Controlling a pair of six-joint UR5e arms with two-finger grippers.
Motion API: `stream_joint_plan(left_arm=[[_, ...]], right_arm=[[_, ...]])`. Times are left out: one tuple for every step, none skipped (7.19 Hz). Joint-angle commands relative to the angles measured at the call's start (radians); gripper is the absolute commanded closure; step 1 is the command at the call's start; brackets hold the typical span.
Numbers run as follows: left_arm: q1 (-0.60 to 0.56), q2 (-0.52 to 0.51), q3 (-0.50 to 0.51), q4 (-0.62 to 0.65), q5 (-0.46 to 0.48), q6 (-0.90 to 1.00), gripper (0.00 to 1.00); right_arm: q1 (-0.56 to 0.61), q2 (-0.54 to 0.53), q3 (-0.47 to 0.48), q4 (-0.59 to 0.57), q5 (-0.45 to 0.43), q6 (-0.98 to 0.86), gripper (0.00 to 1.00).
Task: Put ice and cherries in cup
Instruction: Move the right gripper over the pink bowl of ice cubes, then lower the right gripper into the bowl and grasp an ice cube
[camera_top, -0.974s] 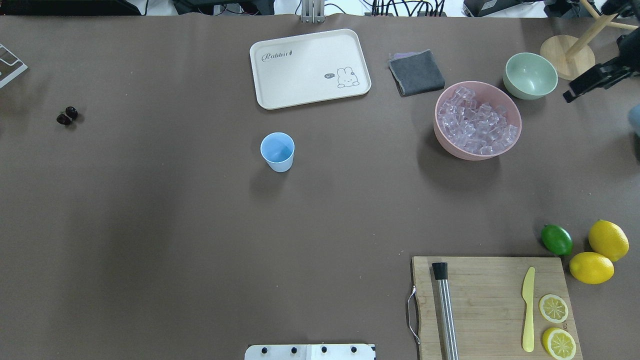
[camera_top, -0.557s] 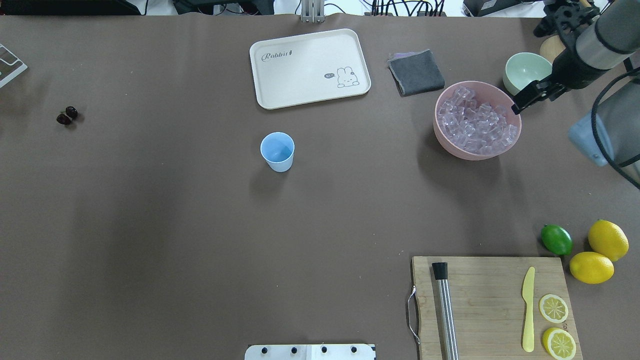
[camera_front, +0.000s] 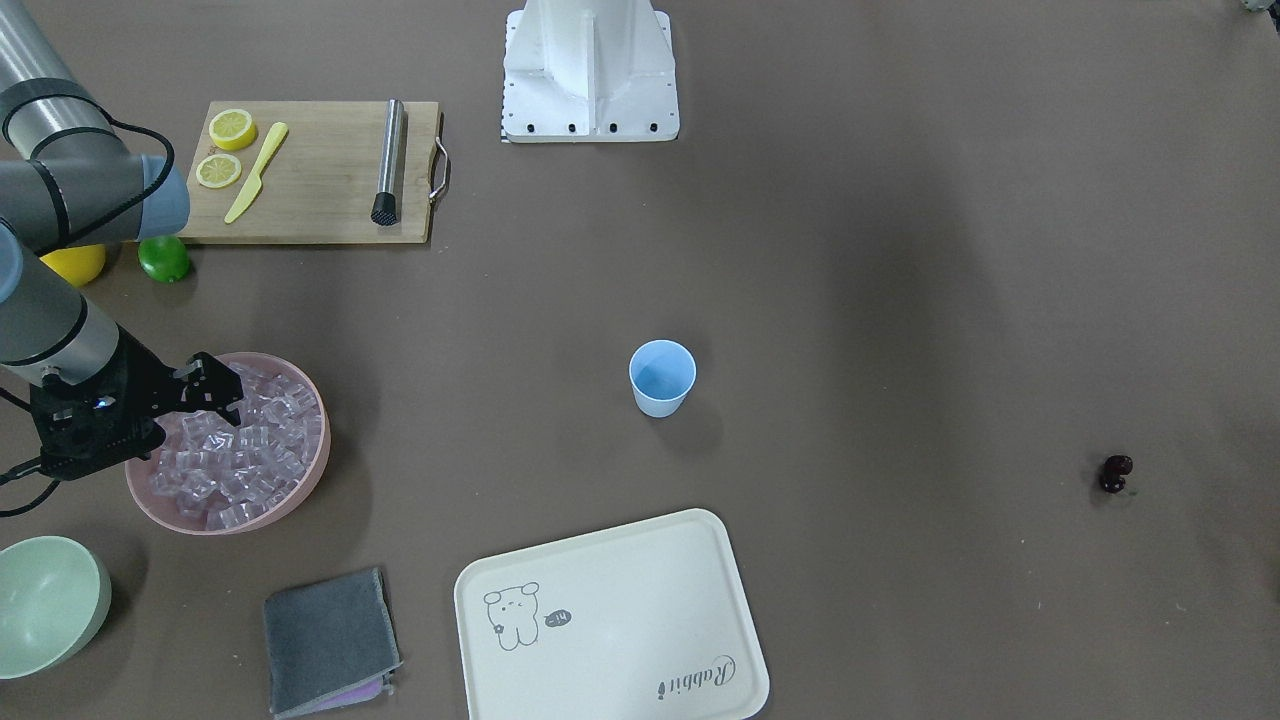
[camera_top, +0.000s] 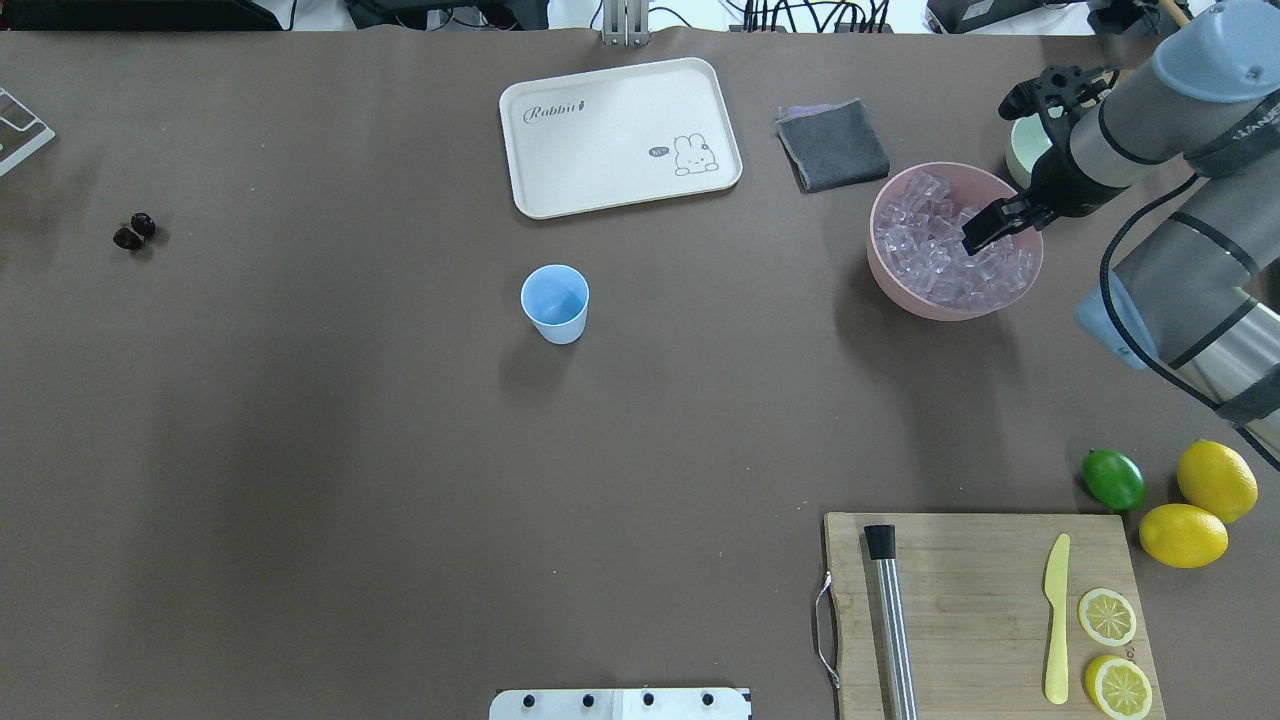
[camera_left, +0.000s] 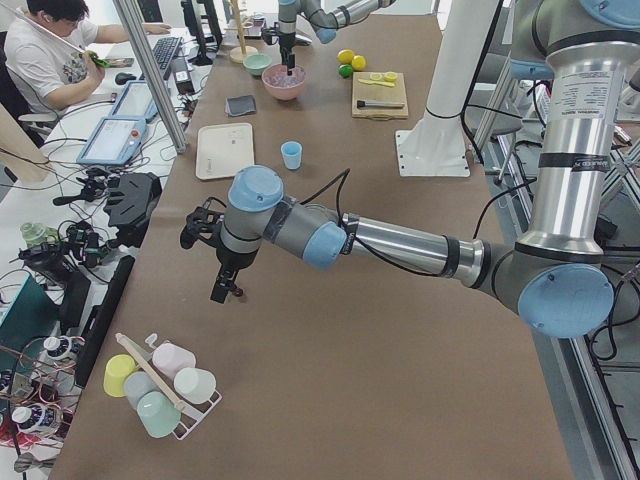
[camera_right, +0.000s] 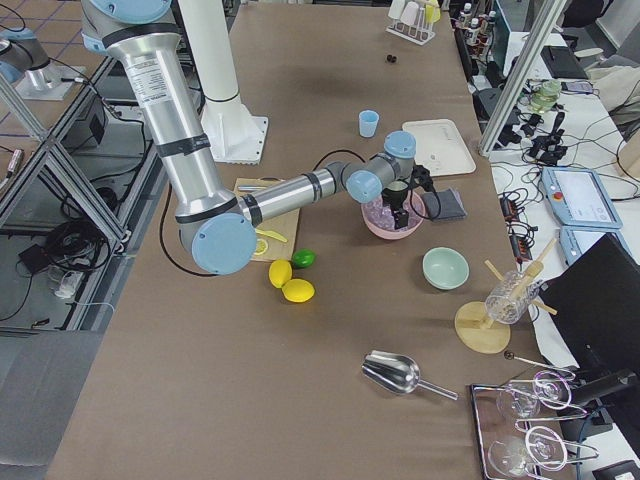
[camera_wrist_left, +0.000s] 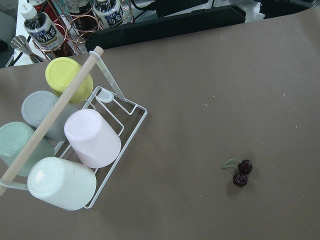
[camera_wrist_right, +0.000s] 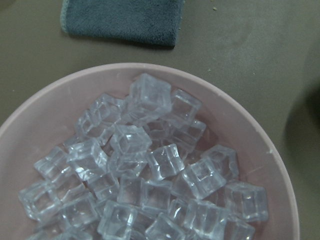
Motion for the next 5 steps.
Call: stream_joint_plan(left_arm=[[0.000, -0.016, 0.023, -0.001, 0.000, 0.002, 0.03], [0.000, -0.023, 0.031, -0.002, 0.002, 0.000, 0.03], [0.000, -0.026, 0.037, -0.002, 0.000, 0.002, 0.03], [0.000, -0.040, 0.059, -0.003, 0.000, 0.002, 0.03], [0.000, -0.040, 0.065, -0.014, 0.000, 0.002, 0.03]], right_arm=[[-0.019, 0.003, -0.015, 0.003, -0.041, -0.008, 0.02], [-0.031, 0.009, -0.011, 0.003, -0.043, -0.022, 0.05], [-0.032, 0.008, 0.009, 0.003, -0.043, -0.024, 0.06], [-0.032, 0.005, 0.012, 0.002, -0.043, -0.025, 0.13], [-0.032, 0.000, 0.011, 0.003, -0.043, -0.025, 0.19]])
